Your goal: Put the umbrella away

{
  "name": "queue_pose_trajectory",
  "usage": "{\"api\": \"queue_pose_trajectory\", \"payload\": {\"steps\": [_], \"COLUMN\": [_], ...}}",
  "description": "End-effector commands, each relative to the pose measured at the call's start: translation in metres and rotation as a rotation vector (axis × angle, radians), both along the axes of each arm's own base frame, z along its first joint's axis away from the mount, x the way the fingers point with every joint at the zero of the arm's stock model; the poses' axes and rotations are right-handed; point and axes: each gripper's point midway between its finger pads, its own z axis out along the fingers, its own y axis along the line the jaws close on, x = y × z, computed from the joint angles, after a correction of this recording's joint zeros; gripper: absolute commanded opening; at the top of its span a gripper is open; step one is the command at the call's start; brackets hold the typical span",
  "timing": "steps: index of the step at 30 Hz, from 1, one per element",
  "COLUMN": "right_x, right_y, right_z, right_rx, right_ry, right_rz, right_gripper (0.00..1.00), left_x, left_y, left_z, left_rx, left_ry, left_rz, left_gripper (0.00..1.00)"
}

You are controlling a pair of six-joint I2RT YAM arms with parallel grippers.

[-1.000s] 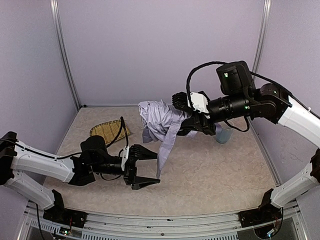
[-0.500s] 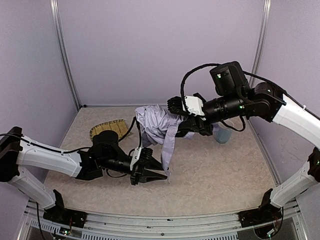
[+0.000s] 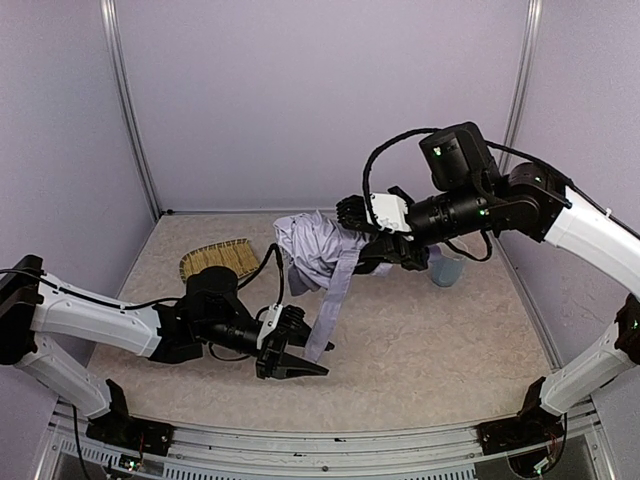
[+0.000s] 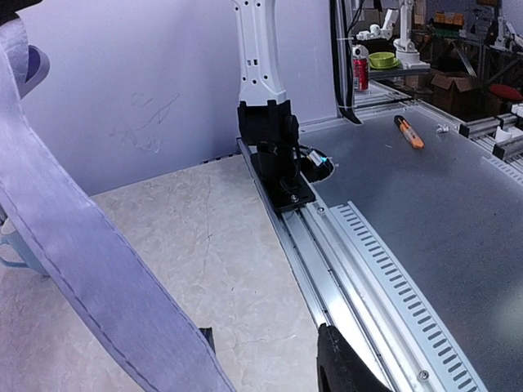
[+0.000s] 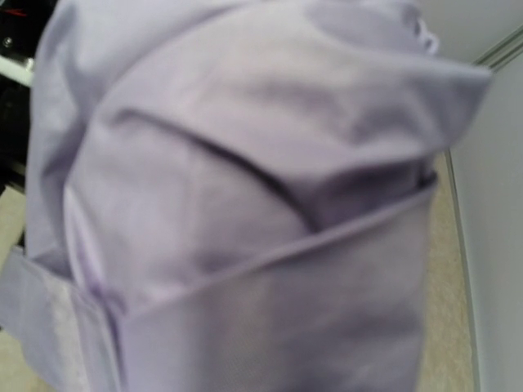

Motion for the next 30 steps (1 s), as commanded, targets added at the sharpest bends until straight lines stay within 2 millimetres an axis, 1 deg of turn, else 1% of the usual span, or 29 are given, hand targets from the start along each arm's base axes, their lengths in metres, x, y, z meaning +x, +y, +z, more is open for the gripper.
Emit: {"api": "queue_pose_trajectory", "payload": {"steps": [1,2,3,4,6,10,12,14,15,17,18,20,23,25,26,28,30], "right_x": [0.007,0.007,0.007,0.007,0.007,-0.002,-0.015,-0.029,-0.036,-0.050,-0.058,-0.076,-0.100,-0.118,-0.122,-0.136,-0.146], "right_y": [-0.001,-0.001,-0.002,-0.002,-0.002,-0.002,-0.003,-0.005,-0.005,-0.005,-0.004,-0.003,-0.003,-0.002,-0.001,0.003,0.004], "right_z": [0.025,0.025,0.025,0.025,0.025,0.032,0.041,0.043,0.039,0.026,0.021,0.005,-0.028,-0.051,-0.060,-0.081,-0.108], "right_rx": [0.060,0.060,0.060,0.060,0.062,0.080,0.108,0.129,0.129,0.099,0.083,0.034,-0.060,-0.117,-0.134,-0.184,-0.244], "right_ry": [-0.045,-0.046,-0.044,-0.041,-0.034,0.028,0.072,0.120,0.150,0.230,0.259,0.328,0.409,0.461,0.478,0.494,0.527], "right_rz": [-0.011,-0.011,-0.014,-0.015,-0.015,0.000,0.040,0.087,0.111,0.146,0.164,0.195,0.217,0.243,0.244,0.264,0.271], "right_gripper": [0.00,0.00,0.00,0.00,0.00,0.00,0.00,0.00,0.00,0.00,0.00,0.00,0.00,0.00,0.00,0.00,0.00], "left_x": [-0.007,-0.007,-0.006,-0.003,0.002,0.023,0.035,0.047,0.054,0.071,0.075,0.091,0.109,0.125,0.134,0.150,0.164], "left_y": [0.007,0.008,0.008,0.009,0.009,0.011,0.015,0.018,0.019,0.022,0.022,0.024,0.024,0.023,0.023,0.021,0.019], "left_z": [-0.011,-0.012,-0.015,-0.018,-0.022,-0.040,-0.052,-0.056,-0.060,-0.061,-0.063,-0.062,-0.064,-0.065,-0.065,-0.060,-0.055], "left_rx": [0.031,0.034,0.040,0.046,0.057,0.084,0.092,0.096,0.100,0.106,0.112,0.119,0.144,0.168,0.177,0.182,0.183], "left_ry": [0.016,0.017,0.018,0.018,0.014,0.034,0.058,0.059,0.056,0.047,0.042,0.031,-0.023,-0.051,-0.062,-0.088,-0.117], "left_rz": [-0.014,-0.007,0.002,0.016,0.046,0.130,0.159,0.186,0.199,0.228,0.229,0.246,0.256,0.276,0.286,0.307,0.317], "left_gripper": [0.37,0.34,0.28,0.21,0.00,0.00,0.00,0.00,0.00,0.00,0.00,0.00,0.00,0.00,0.00,0.00,0.00]}}
